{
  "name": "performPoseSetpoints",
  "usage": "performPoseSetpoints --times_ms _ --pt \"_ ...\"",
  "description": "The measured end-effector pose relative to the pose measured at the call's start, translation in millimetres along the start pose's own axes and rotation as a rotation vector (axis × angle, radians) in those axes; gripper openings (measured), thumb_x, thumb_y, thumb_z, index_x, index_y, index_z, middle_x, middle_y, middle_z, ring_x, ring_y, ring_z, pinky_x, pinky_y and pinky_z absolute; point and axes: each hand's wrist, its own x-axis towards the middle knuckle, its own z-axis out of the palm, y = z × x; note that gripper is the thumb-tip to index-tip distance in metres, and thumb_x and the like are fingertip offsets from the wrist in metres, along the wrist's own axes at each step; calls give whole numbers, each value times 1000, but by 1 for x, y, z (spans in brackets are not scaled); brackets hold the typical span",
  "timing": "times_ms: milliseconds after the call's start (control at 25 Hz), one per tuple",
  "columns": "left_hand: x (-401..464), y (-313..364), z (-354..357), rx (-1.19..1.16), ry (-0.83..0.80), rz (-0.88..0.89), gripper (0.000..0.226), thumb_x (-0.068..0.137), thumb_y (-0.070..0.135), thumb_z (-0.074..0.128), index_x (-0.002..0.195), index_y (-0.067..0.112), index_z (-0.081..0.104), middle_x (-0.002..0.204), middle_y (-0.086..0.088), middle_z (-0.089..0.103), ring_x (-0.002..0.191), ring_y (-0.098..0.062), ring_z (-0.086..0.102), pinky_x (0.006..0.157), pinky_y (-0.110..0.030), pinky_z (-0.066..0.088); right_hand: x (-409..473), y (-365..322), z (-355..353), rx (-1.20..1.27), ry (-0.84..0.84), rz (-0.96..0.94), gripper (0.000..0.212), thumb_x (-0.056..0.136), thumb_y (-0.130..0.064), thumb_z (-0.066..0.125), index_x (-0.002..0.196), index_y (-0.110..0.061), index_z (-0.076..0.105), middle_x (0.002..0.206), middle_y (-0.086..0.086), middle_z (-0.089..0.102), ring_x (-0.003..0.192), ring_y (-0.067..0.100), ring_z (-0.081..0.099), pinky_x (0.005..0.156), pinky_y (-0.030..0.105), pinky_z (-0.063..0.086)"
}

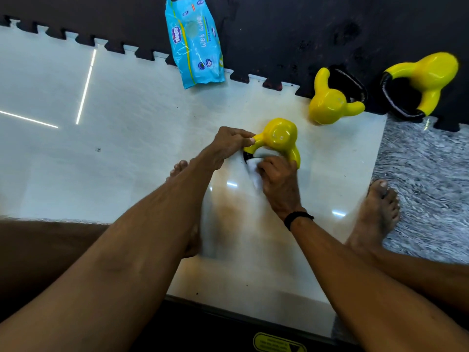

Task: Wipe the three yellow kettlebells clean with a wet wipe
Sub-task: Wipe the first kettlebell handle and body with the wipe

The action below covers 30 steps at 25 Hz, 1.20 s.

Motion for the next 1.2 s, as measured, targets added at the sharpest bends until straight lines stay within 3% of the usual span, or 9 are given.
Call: performPoseSetpoints --times_ms 80,200,440,560,760,880,1040,1200 --pt "0 -1 0 -1 -3 -1 28 77 -1 70 105 1 72 87 -8 70 80 -11 62 76 -15 51 -13 22 -22 -153 -14 -4 10 82 -7 65 76 -16 65 80 1 66 80 30 57 67 37 32" --pt "-4 0 1 21 -13 -5 28 77 0 72 105 1 72 84 -5 69 76 -5 60 65 -4 48 -18 39 -38 -235 5 -2 12 82 -5 59 75 -13 63 82 3 66 78 31 54 65 36 28" --pt "-4 0 3 41 2 -10 28 77 0 72 105 1 72 81 -1 69 73 -4 60 65 -6 48 -15 2 8 -20 17 62 12 82 4 63 92 -1 67 90 16 66 83 35 59 79 41 48" --pt "-4 1 3 46 12 8 27 77 -1 71 104 0 72 74 4 70 68 -2 62 65 -8 49 3 -20 21 56 -14 126 15 78 8 62 90 0 65 84 16 64 78 34 58 73 43 50" --pt "-4 0 3 45 -3 -13 25 73 0 74 97 7 75 67 12 71 75 -5 62 74 -12 49 -14 16 -10 -153 13 90 5 85 -10 64 84 -13 69 80 7 66 77 33 58 66 39 40" --pt "-7 0 4 65 -8 -15 27 72 0 76 99 4 74 74 6 70 78 -5 61 76 -11 48 -12 31 -28 -347 75 151 22 93 -30 58 75 -19 65 72 3 64 71 31 51 60 38 32" --pt "-9 2 7 98 12 -2 28 72 -1 76 100 1 73 58 17 67 63 5 61 66 -8 48 -8 -3 -3 -174 -14 334 19 91 -20 54 87 -12 70 83 11 67 82 35 57 71 39 41" --pt "-5 1 6 106 24 33 30 73 -3 76 103 -1 71 52 21 65 57 9 61 59 -4 47 19 -41 18 102 26 632 21 85 -10 53 66 -2 59 69 20 61 72 39 57 67 42 46"
